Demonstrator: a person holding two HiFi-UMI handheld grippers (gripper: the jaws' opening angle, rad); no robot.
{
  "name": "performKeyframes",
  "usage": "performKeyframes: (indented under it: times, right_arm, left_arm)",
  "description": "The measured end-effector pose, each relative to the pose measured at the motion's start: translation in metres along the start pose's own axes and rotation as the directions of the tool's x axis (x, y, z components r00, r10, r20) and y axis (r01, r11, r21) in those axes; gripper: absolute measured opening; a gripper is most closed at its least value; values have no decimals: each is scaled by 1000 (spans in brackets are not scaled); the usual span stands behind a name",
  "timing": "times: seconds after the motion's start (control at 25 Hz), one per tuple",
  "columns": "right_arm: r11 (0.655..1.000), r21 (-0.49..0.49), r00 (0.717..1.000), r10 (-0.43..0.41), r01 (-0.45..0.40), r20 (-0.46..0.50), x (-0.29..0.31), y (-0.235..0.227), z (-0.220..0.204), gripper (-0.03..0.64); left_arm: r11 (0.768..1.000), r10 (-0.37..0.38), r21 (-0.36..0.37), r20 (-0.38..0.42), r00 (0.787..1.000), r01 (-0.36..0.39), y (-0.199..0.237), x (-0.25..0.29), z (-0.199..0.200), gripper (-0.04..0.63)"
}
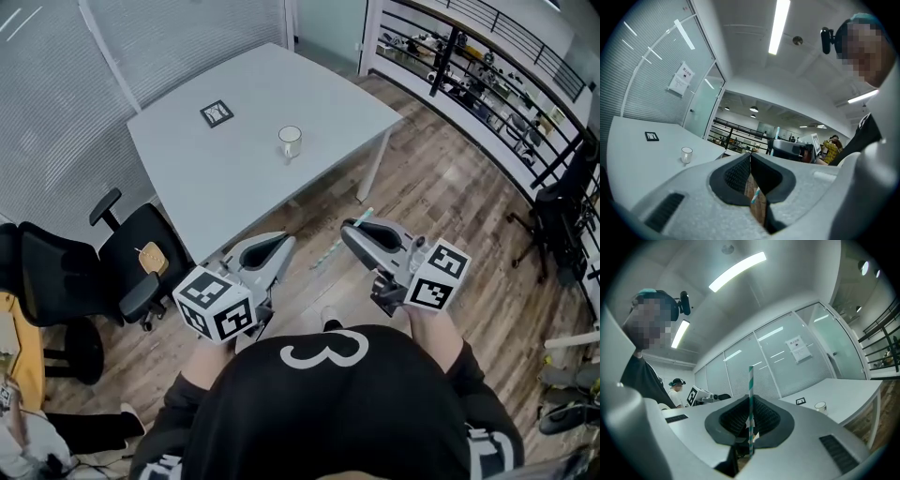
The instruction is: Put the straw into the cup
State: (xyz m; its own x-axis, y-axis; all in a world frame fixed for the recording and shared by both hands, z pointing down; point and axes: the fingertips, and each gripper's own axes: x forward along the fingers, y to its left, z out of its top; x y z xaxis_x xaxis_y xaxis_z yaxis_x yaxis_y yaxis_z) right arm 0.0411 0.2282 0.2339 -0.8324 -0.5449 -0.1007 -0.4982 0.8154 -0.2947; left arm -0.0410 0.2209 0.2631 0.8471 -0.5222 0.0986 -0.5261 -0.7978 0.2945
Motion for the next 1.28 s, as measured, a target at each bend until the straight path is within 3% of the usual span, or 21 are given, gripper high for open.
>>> performKeyframes:
  times: [0.48,0.84,1.04,1.28]
  right_arm:
    - [999,6,999,44,-44,5,8,-115,39,32]
    - [998,3,998,62,-62,32,-2,-183,66,32]
    - [997,6,995,76,-76,58,-13,-201,73,32]
    - [998,16,995,67,-69,68,4,-214,75,32]
  left_arm:
    - [999,52,-5,10,999,-52,52,104,30,17]
    - [997,72,22,-1,997,-72,65,173,44,17]
    - [991,113,68,-19,993,-112,64,188,45,17]
    - [991,132,35,-22,991,-131,87,183,45,17]
